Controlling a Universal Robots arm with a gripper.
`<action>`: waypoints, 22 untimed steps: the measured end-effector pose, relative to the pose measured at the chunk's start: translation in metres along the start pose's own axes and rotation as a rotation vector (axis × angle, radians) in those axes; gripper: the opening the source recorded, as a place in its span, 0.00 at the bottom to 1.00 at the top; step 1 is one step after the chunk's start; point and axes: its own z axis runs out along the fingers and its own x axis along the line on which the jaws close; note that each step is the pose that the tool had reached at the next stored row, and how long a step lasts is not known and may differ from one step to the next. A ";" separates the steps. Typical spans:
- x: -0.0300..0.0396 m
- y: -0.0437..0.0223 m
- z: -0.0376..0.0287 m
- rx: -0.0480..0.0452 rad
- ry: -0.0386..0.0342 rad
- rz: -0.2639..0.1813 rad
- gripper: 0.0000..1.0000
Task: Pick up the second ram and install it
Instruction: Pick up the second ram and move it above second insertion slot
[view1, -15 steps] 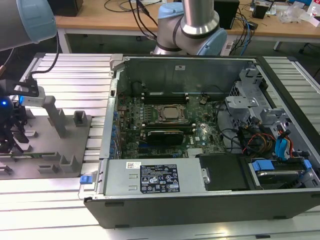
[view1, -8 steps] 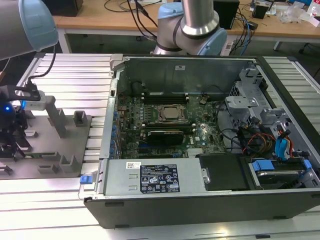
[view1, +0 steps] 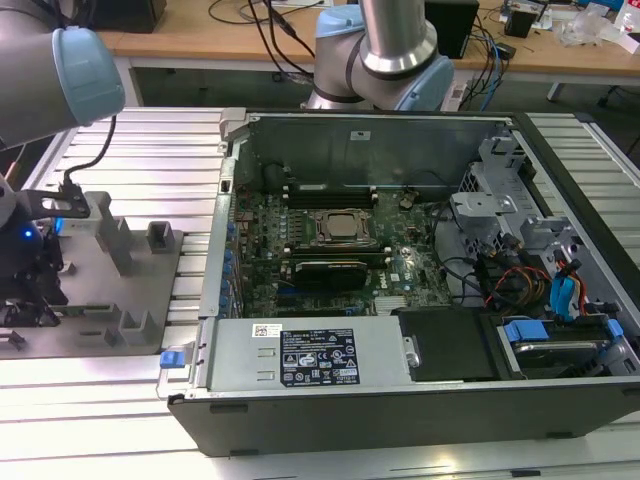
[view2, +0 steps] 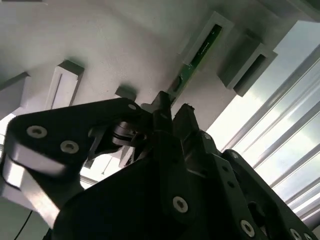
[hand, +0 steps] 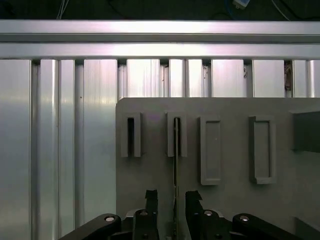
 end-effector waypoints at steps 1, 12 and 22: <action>0.0000 0.0000 0.0002 0.0001 -0.0001 0.000 0.22; 0.0000 0.0000 0.0009 0.0000 0.0000 0.000 0.13; -0.0005 0.0015 -0.0446 0.0001 -0.0002 0.000 0.13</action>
